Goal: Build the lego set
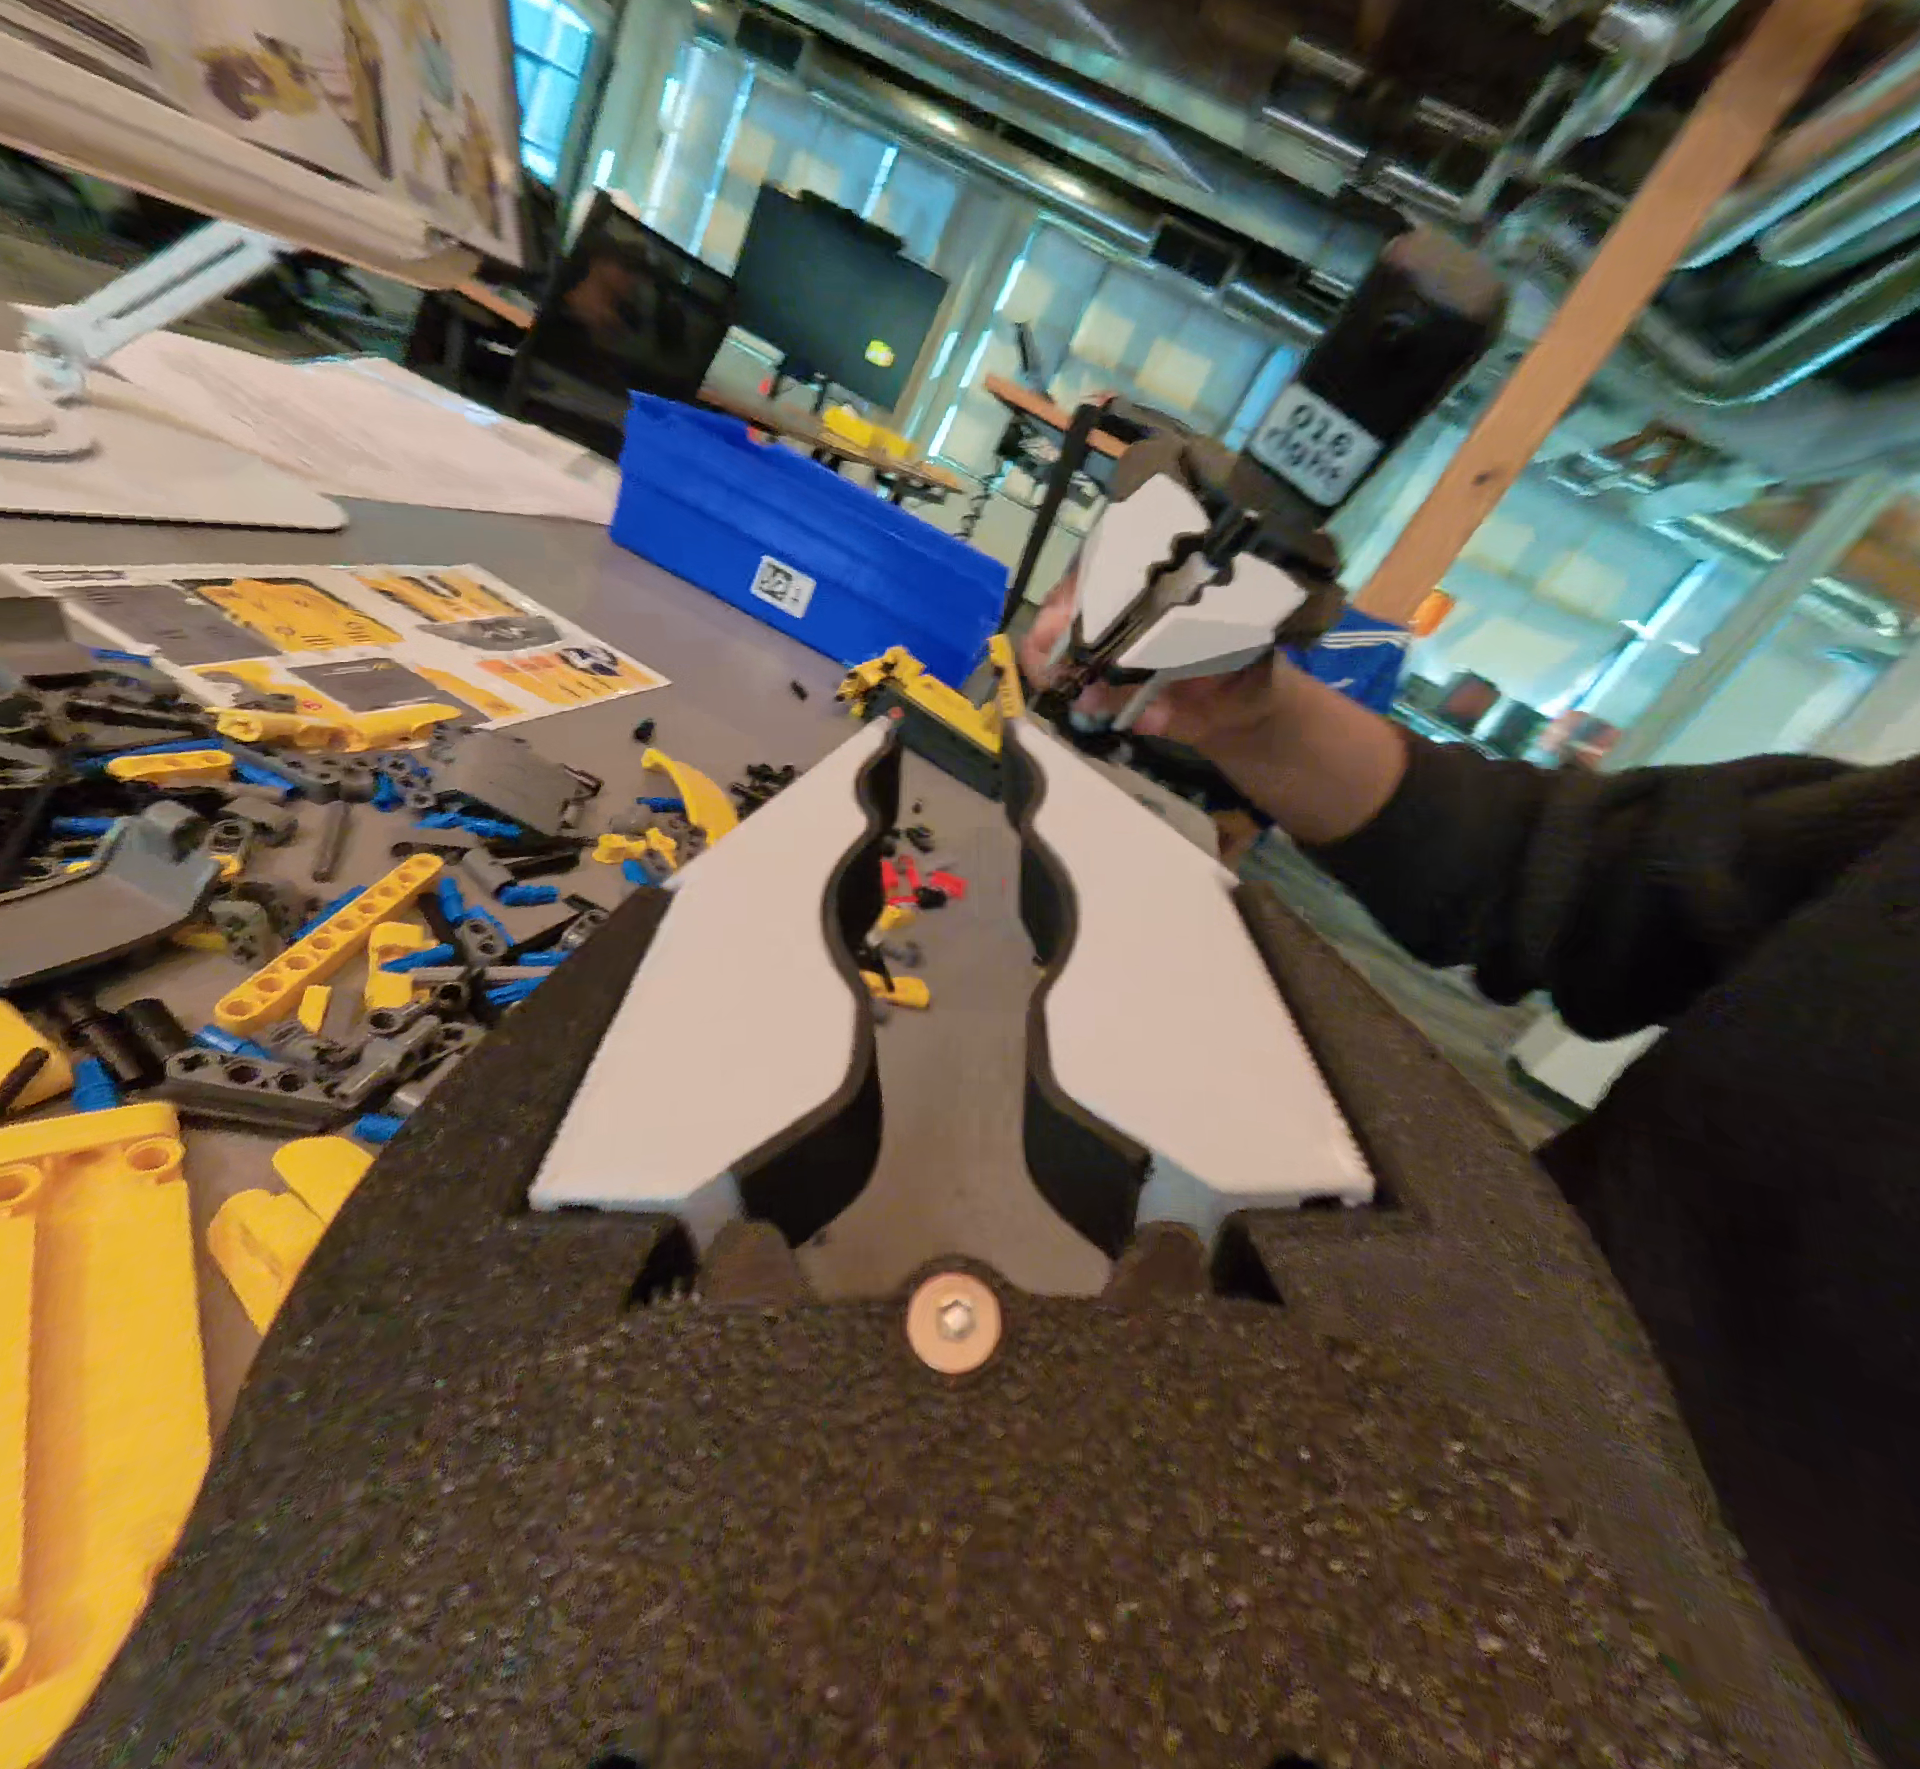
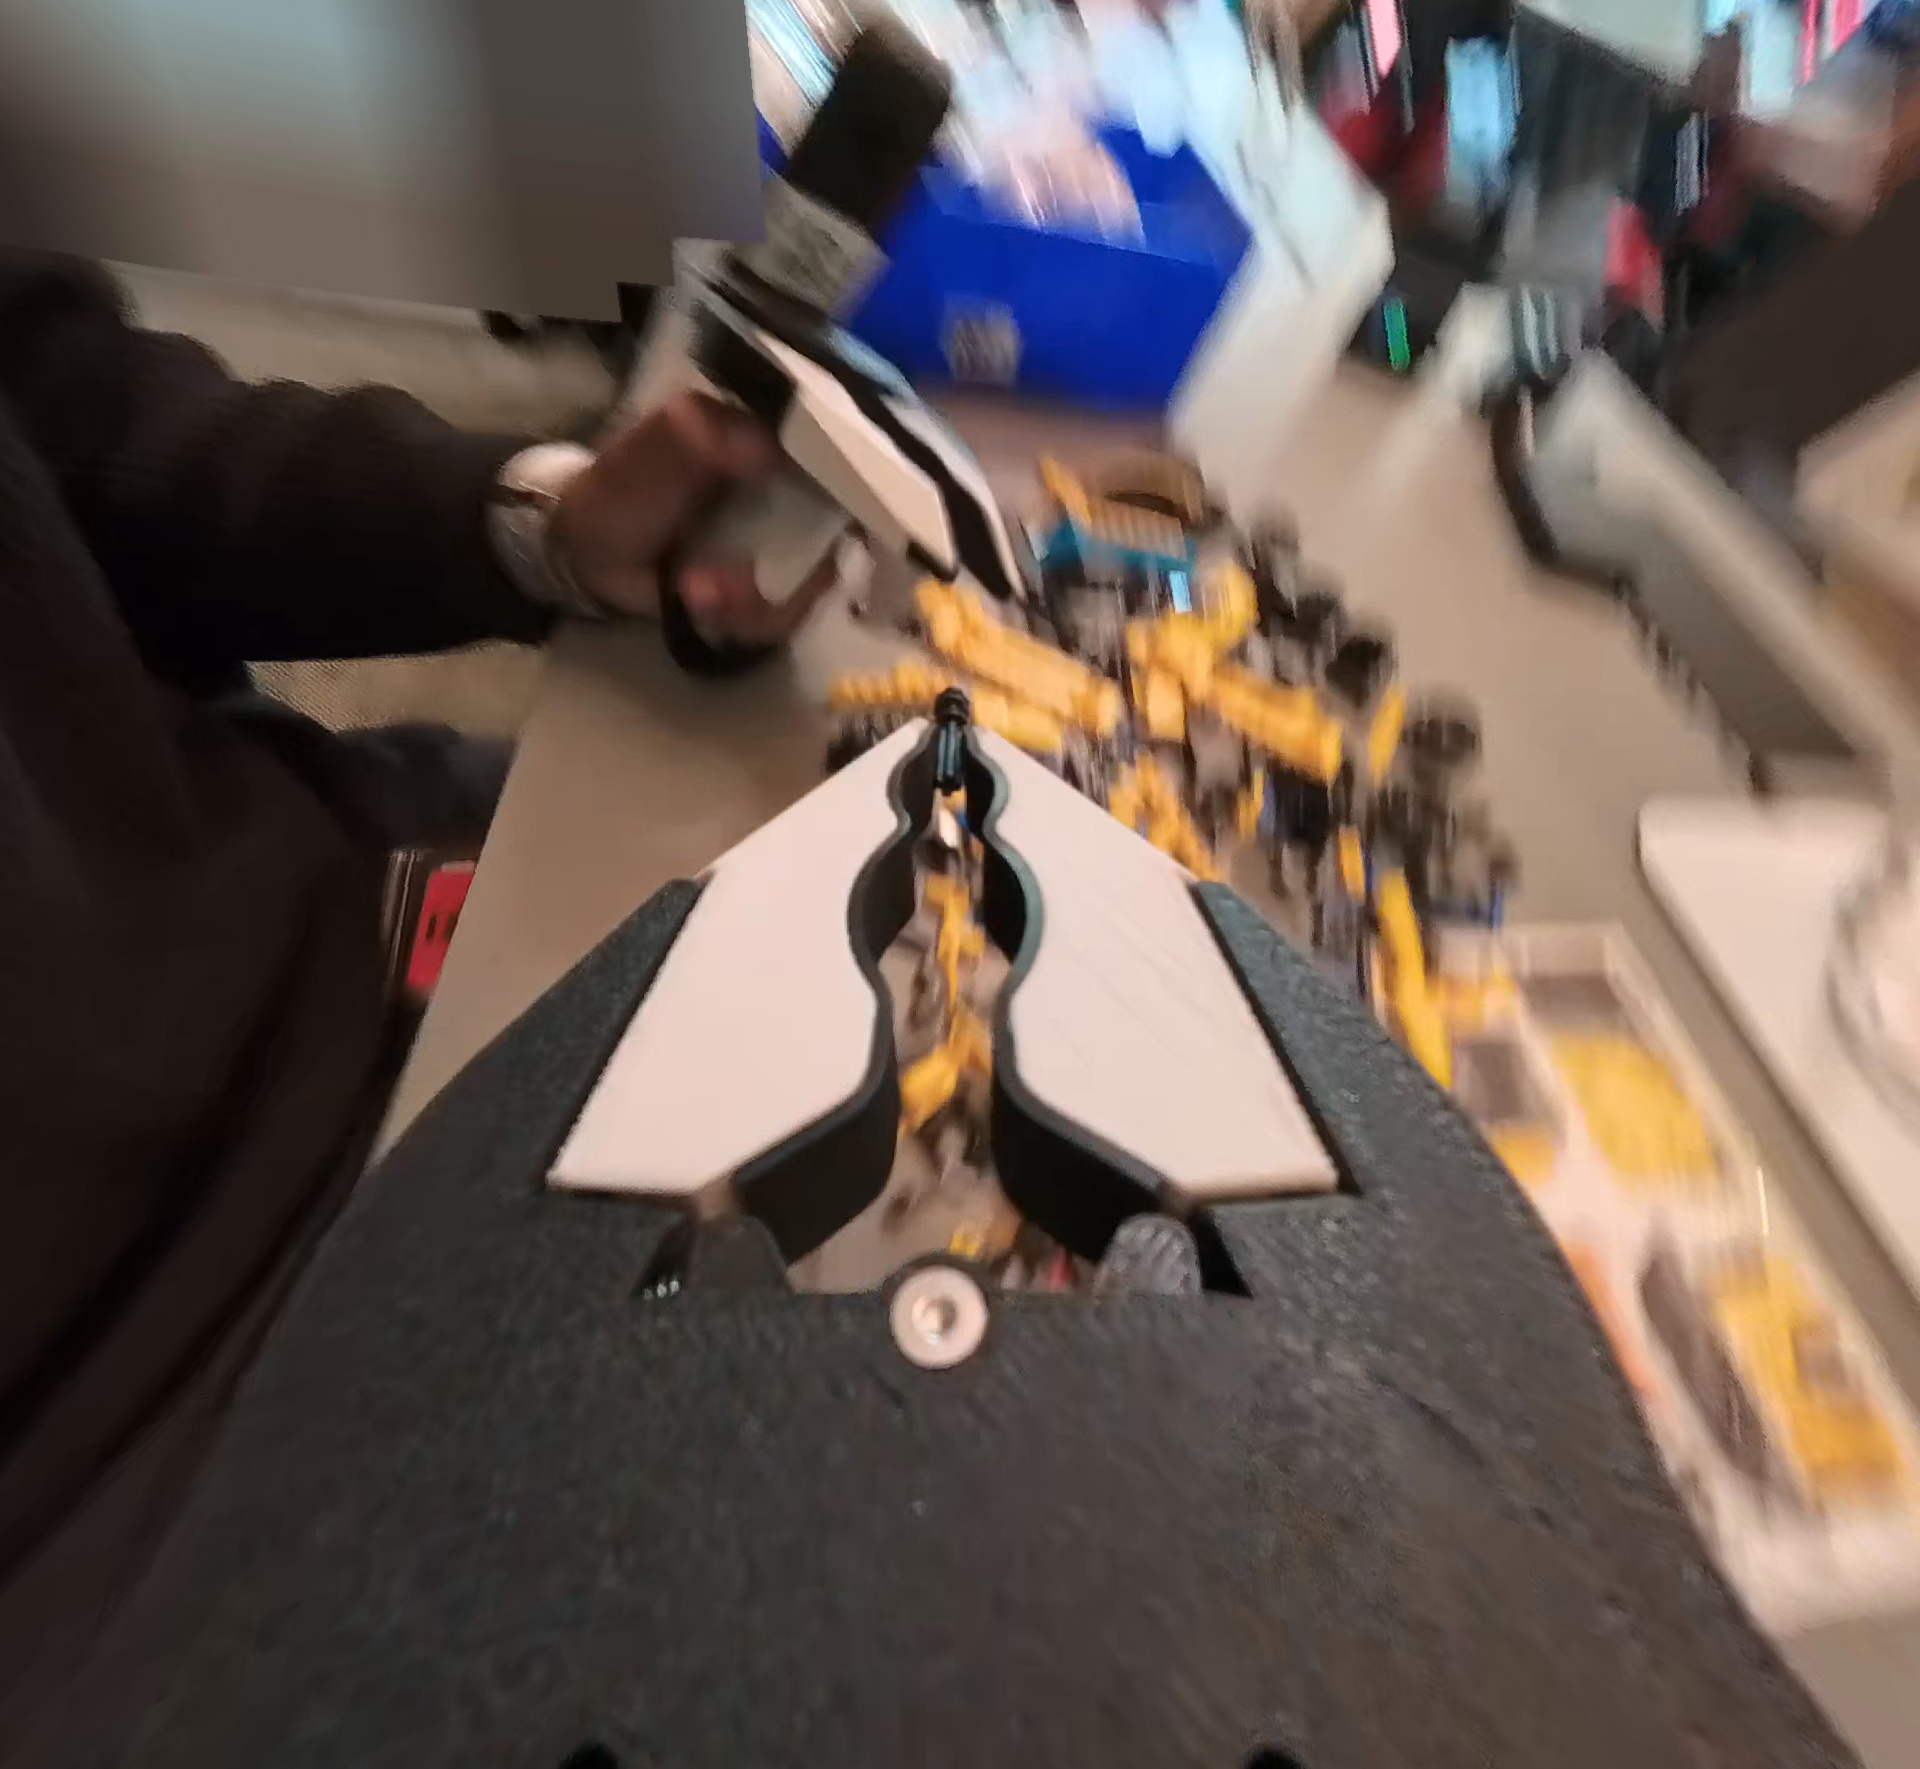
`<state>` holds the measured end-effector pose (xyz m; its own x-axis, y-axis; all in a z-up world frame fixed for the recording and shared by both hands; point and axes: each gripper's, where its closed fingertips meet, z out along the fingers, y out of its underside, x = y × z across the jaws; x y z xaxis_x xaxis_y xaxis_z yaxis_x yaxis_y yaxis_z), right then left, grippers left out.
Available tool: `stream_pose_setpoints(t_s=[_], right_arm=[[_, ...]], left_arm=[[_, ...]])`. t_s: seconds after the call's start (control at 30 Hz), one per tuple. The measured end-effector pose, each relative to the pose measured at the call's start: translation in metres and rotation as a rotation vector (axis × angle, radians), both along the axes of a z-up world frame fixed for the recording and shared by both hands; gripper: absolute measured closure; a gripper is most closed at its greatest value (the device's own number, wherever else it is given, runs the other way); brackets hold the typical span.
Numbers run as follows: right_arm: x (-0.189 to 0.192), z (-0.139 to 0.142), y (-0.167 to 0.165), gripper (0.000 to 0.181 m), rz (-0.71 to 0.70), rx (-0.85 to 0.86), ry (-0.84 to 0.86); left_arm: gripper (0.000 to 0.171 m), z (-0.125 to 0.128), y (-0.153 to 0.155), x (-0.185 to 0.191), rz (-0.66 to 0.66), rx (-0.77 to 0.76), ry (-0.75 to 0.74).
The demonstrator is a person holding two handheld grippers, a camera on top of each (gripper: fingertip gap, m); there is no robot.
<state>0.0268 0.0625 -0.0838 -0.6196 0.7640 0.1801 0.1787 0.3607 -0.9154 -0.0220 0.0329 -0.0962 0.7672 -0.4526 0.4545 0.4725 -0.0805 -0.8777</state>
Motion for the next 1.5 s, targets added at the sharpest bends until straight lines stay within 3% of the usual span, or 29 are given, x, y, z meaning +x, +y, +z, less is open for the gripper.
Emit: stream_pose_setpoints(t_s=[0.17,0.43,0.53,0.73,0.87,1.5], right_arm=[[-0.003,0.001,-0.006,0.177,0.165,-0.036,0.163],[0.007,0.006,0.001,0.178,0.187,-0.160,0.294],[0.013,0.006,-0.008,0.178,0.233,-0.239,0.267],[0.013,-0.006,-0.025,0.177,0.266,-0.202,0.232],[0.012,-0.010,-0.026,0.177,0.266,-0.199,0.221],[0.013,-0.020,-0.032,0.177,0.286,-0.173,0.189]], left_arm=[[0.150,0.005,-0.008,0.016,-0.148,0.029,-0.026],[0.150,-0.006,-0.003,0.054,-0.287,-0.031,-0.016],[0.149,-0.008,-0.003,0.058,-0.297,-0.038,0.001],[0.151,-0.002,-0.009,0.056,-0.325,-0.007,-0.038],[0.165,-0.003,-0.008,0.055,-0.306,-0.013,-0.019],[0.166,-0.010,-0.009,0.059,-0.336,-0.064,0.002]])
